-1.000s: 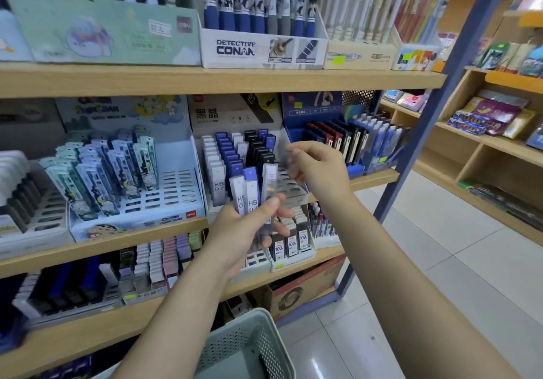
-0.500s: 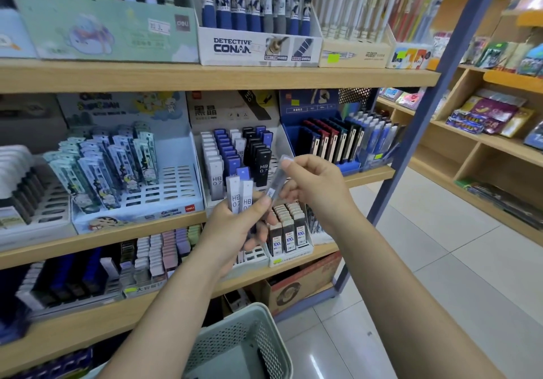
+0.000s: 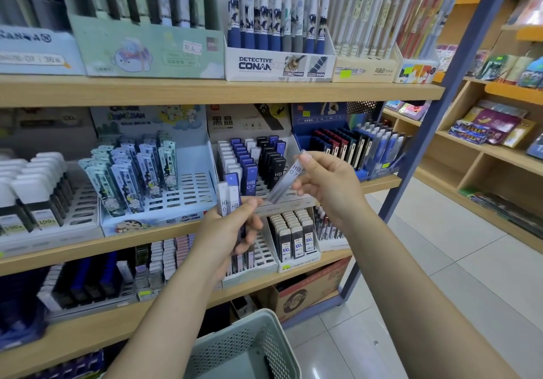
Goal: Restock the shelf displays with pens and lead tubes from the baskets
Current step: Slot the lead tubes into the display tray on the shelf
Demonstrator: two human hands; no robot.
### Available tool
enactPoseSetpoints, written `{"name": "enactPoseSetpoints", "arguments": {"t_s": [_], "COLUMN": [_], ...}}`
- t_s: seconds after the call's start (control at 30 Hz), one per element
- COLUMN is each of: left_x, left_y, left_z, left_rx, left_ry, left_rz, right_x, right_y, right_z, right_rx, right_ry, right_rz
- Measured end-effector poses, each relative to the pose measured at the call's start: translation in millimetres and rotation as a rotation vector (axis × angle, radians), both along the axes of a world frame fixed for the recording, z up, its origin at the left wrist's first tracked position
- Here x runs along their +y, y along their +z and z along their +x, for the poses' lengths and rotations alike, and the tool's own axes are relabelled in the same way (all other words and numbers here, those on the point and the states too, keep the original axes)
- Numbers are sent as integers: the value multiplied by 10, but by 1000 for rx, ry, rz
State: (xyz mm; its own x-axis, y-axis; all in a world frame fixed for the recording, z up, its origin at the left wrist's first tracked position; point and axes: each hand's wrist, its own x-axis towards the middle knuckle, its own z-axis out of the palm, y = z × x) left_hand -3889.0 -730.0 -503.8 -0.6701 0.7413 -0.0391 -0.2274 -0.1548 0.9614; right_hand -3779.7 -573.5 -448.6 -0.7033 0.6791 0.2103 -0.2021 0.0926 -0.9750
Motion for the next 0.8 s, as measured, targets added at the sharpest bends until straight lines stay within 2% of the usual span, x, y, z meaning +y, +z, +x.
{"name": "enactPoseSetpoints", "arguments": {"t_s": [0.13,0.37,0.5,0.57,0.8], "left_x": [-29,29,61,71,75], "left_y": [4,11,9,7,14], "left_z": [-14,10,14,13,17], "left_rx": [5,4,2,7,9], "left_ry": [25,39,40,37,32], "left_rz": [-9,-22,-22,-22,-21], "right_x": [23,78,140,174,178], "right_y": [142,269,250,214,137], "right_z": [-98,-391,-474,-524,-645], "right_rx": [-20,-16,-151,-174,-87], "right_ry": [-65,18,-59,-87,-87], "right_rz": [192,209,492,563,495]}}
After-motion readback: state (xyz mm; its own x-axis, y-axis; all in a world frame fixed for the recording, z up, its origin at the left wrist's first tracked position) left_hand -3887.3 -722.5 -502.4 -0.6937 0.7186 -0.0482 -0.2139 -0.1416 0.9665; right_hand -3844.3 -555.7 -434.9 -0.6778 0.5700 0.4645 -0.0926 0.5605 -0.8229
